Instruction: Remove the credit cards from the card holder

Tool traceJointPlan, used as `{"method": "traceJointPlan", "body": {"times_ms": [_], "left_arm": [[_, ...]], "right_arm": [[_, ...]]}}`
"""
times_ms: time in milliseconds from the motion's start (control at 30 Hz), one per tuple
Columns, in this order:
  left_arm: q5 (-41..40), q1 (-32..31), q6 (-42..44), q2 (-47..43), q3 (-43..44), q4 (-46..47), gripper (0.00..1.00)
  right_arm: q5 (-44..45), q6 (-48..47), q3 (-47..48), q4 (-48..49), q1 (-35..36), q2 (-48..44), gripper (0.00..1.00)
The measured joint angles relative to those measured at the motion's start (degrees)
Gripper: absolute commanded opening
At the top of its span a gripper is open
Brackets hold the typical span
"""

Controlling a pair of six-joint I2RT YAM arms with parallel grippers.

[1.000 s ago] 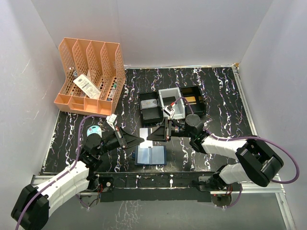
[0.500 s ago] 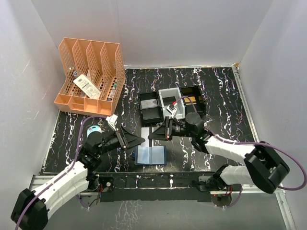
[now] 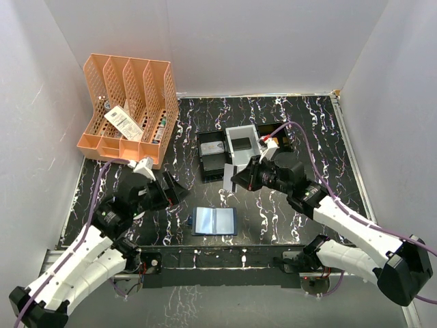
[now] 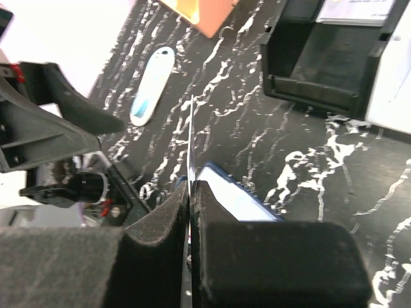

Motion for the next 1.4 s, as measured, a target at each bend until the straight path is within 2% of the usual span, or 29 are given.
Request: {"method": "traceJointPlan", "body": {"times_ms": [200, 333, 400, 500, 600, 667, 833, 967, 1233, 1400], "left_arm": [[-7.69, 0.02, 7.96, 10.01, 9.42, -9.53, 0.99], [-12.76, 0.48, 14.47, 16.0, 16.13, -12.55, 0.99], [-14.1, 2.56, 17.9, 17.16, 17.62, -12.79, 0.99], [-14.27, 9.46, 22.23, 17.9, 17.92, -12.79, 0.99], [-15.37, 17.49, 24.7, 16.83, 15.91, -10.82, 0.99], [-16.65, 19.85, 25.35, 13.86, 12.9, -9.84, 0.99], [-16.63, 20.06, 25.86, 5.35, 10.73, -9.05, 0.99], [-16.63, 20.06, 26.18, 0.81, 10.29, -7.39, 0.99], [-16.24, 20.06, 27.02, 6.43, 10.27, -6.99, 0.99], [-16.24, 20.06, 27.23, 4.83, 10.14, -6.93, 0.99]], "right_arm": [[4.94, -7.19, 2.38, -5.07, 1.03, -0.17, 0.0], [11.37, -13.46, 5.2, -8.5, 4.96, 0.7, 0.0], [14.62, -16.37, 6.1, -9.2, 6.84, 0.74, 0.0], [19.78, -21.24, 6.64, -9.53, 9.18, 0.81, 0.0], [24.52, -27.58, 6.64, -9.4, 10.23, 2.16, 0.0], [26.93, -31.93, 6.64, -8.87, 10.38, 4.44, 0.0], [28.96, -42.62, 7.39, -5.64, 10.47, 11.47, 0.0], [28.2, -50.9, 11.93, -3.98, 10.47, 17.92, 0.0], [26.73, -61.94, 21.88, 0.48, 10.47, 30.67, 0.0], [28.0, -66.69, 25.81, 2.34, 10.47, 38.16, 0.0]]}}
